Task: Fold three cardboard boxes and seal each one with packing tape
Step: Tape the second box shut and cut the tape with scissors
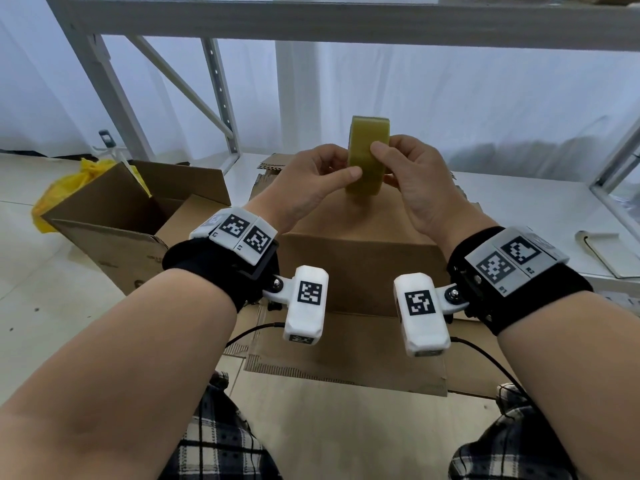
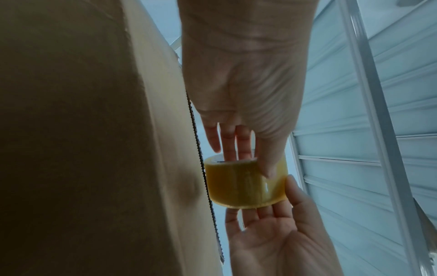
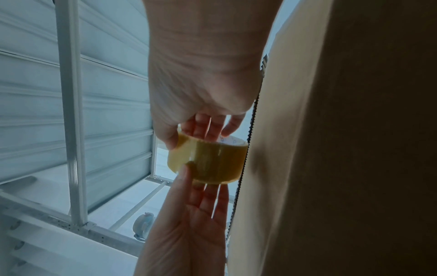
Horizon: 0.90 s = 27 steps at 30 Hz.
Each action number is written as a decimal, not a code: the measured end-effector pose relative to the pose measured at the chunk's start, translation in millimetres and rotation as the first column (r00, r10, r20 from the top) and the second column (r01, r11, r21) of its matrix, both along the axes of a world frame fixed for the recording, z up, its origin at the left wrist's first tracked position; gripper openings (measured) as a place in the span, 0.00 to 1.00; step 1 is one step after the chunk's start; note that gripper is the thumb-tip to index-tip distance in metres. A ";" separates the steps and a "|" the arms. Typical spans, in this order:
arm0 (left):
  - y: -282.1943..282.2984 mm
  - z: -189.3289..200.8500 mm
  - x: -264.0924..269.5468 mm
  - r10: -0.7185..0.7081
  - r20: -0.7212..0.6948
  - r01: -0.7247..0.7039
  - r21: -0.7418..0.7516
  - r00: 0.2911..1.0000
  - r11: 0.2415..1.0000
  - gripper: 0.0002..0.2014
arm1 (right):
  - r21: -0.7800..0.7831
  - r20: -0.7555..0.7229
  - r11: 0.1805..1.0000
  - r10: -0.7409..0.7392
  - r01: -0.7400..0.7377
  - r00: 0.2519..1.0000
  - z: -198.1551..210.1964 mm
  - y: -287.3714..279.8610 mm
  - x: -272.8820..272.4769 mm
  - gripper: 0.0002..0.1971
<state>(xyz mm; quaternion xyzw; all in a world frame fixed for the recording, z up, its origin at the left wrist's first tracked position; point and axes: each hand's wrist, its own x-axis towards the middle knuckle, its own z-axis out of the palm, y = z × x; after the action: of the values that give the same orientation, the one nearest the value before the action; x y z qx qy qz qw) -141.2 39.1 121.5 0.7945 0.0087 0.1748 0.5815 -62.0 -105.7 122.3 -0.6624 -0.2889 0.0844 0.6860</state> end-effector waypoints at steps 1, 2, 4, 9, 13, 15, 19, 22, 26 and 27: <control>-0.1 -0.2 0.6 0.033 0.008 -0.033 -0.013 0.999 0.999 0.05 | -0.003 0.003 1.000 0.022 -0.022 1.000 -0.5 -0.6 -0.3 0.03; 0.1 -0.1 1.5 0.061 0.014 -0.060 -0.028 0.998 0.998 0.05 | -0.011 0.014 0.999 0.045 -0.045 0.999 -0.8 -1.3 -1.1 0.02; 0.8 1.1 2.6 0.104 0.019 -0.103 -0.056 0.994 0.993 0.04 | -0.048 0.064 0.996 0.075 -0.072 0.995 -2.3 -2.2 -2.0 0.04; 4.0 3.4 6.3 0.193 -0.009 -0.192 -0.153 0.981 0.969 0.08 | -0.180 0.173 0.979 0.130 -0.099 0.976 -5.2 -3.6 -1.5 0.10; 5.2 5.7 6.8 0.219 -0.047 -0.223 -0.323 0.975 0.920 0.08 | -0.276 0.219 0.951 0.202 -0.138 0.954 -3.7 -7.1 -2.0 0.14; 5.5 7.6 7.5 0.248 -0.077 -0.259 -0.385 0.966 0.886 0.09 | -0.323 0.246 0.932 0.249 -0.163 0.937 -3.9 -8.1 -1.2 0.14; 8.6 7.2 8.6 0.263 -0.169 -0.312 -0.482 0.950 0.818 0.12 | -0.395 0.289 0.908 0.266 -0.138 0.920 -4.3 -8.5 2.0 0.13; 9.3 7.1 7.1 0.174 -0.110 -0.205 -0.577 0.979 0.791 0.11 | -0.397 0.289 0.908 0.264 -0.136 0.920 -6.1 -7.2 0.4 0.10; 6.9 9.8 2.5 0.077 -0.025 -0.078 -0.544 0.997 0.835 0.10 | -0.280 0.250 0.954 0.181 -0.108 0.951 -6.4 -1.1 -4.0 0.06; 6.1 10.5 0.7 0.069 -0.030 -0.075 -0.509 0.997 0.858 0.10 | -0.251 0.250 0.965 0.141 -0.077 0.958 -5.5 0.3 -4.5 0.05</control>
<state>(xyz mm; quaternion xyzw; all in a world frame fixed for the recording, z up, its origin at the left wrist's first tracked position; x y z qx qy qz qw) -140.5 45.2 132.0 0.6128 0.0873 0.1833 0.7637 -66.5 -105.4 116.8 -0.7281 -0.4024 0.0669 0.5508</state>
